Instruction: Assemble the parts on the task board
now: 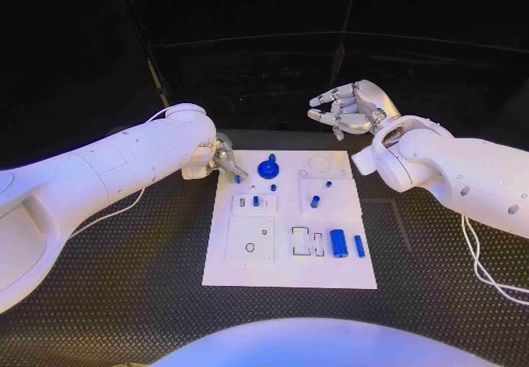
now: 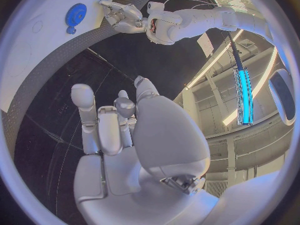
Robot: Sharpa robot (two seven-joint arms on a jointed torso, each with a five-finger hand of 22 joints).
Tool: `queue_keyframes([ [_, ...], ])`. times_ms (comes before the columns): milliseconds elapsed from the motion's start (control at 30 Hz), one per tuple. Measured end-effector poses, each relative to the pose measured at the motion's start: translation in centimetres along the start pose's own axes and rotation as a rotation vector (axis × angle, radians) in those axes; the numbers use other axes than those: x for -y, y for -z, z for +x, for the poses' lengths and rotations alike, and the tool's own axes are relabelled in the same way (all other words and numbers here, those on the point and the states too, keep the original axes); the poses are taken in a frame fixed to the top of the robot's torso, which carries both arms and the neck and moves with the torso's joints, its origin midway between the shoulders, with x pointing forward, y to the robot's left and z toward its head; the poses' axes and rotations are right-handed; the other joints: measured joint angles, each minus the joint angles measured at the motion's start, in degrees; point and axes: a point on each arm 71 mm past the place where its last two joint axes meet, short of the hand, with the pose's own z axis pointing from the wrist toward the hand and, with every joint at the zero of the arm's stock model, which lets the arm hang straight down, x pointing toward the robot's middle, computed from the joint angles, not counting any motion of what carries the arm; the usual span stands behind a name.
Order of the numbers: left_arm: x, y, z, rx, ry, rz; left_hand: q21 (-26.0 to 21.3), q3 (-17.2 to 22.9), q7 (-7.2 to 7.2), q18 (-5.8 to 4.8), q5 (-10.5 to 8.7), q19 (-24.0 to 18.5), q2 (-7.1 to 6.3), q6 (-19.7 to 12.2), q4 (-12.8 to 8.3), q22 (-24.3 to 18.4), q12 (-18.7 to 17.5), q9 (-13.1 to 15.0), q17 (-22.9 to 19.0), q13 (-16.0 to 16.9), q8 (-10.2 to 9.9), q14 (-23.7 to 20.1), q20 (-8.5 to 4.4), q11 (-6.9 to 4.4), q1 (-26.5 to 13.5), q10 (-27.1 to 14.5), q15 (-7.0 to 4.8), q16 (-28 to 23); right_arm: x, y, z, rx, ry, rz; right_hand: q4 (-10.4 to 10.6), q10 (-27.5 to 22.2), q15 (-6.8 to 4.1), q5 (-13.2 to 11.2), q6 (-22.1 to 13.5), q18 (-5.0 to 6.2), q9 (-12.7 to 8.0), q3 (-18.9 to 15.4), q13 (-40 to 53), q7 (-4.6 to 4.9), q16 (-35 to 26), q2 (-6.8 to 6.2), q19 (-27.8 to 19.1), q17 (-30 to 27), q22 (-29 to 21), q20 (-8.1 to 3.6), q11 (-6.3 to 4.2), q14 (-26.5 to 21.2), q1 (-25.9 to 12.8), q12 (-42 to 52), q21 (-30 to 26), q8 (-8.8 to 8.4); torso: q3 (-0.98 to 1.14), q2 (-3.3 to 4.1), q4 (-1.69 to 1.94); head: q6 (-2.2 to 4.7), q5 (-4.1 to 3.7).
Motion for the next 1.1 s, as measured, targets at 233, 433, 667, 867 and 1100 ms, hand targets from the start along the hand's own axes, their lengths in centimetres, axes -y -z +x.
queue_keyframes([
  [233,0.1,0.0,0.0,0.010,0.008,0.005,0.0,1.5,-0.44,0.00,0.21,0.0,2.20,0.4,-1.5,0.3,0.0,-0.3,0.0,-0.1,0.0,0.0,0.00,0.00,4.2,0.0,0.00,0.0,0.0,0.0,0.0,0.000,0.000,0.000,0.0,0.0,0.00,0.0,0.0,0.00,0.0,0.0,0.0,0.00,0.0,0.00,0.0,0.0,0.0,0.00,0.00,0.0,0.0,0.0,0.0,0.00,-0.01,0.00,0.01,-0.07,0.00],
  [433,0.0,0.1,0.0,0.019,0.028,0.013,-0.4,4.2,-1.02,0.00,0.19,0.0,4.66,1.0,-3.7,0.2,0.0,-0.1,0.0,-0.5,0.5,0.0,0.00,-0.52,8.0,-0.1,0.00,0.0,0.1,0.0,0.0,-0.001,0.000,0.001,0.0,0.0,0.00,0.0,0.0,0.00,0.0,0.0,0.1,0.00,0.0,0.00,0.0,0.0,0.0,0.00,0.00,0.0,0.0,0.0,0.0,0.00,-0.01,0.00,0.01,-0.15,0.00],
  [667,-0.1,0.1,0.0,0.015,0.053,0.028,-0.9,7.8,-1.03,0.00,0.43,-0.2,4.93,0.2,-5.5,-0.1,-1.1,0.4,0.0,-2.0,1.2,0.2,-0.21,-1.10,11.8,-0.7,-0.21,0.0,0.1,-0.1,0.0,-0.002,0.000,0.002,0.0,0.0,0.00,0.3,0.0,0.00,0.0,0.0,0.1,0.00,0.0,0.00,0.0,0.0,0.0,0.00,0.00,0.0,0.0,0.0,0.0,0.00,-0.01,0.00,0.02,-0.30,0.00],
  [867,-0.6,0.5,0.1,0.010,0.072,0.043,-0.9,9.4,-0.94,0.00,0.42,-0.2,4.80,-0.3,-3.9,-0.2,-1.4,1.1,0.0,-2.4,2.3,0.2,-0.21,-0.91,12.3,-0.9,-0.21,0.0,0.1,-0.1,0.0,-0.004,0.000,0.003,0.0,0.0,0.00,0.3,0.0,0.00,0.0,0.0,0.1,0.00,0.0,0.00,0.0,0.0,0.0,0.00,0.00,0.0,0.0,0.0,0.0,0.00,-0.01,-0.01,0.02,-0.37,0.03],
  [1100,-1.6,1.8,0.4,0.019,0.107,0.078,-0.9,13.7,-1.02,0.00,0.40,-0.2,2.22,-0.7,-1.9,0.4,-1.4,2.0,0.0,-2.7,4.3,0.2,-0.21,-1.15,10.4,-0.7,-0.21,0.0,0.2,0.0,-0.1,-0.005,0.002,0.006,0.0,0.0,0.00,0.6,0.0,0.00,0.0,0.0,0.0,0.00,0.0,0.00,0.0,0.0,0.0,0.00,0.00,0.0,0.0,0.0,0.0,0.12,0.02,-0.10,0.16,-0.34,-0.12],
])
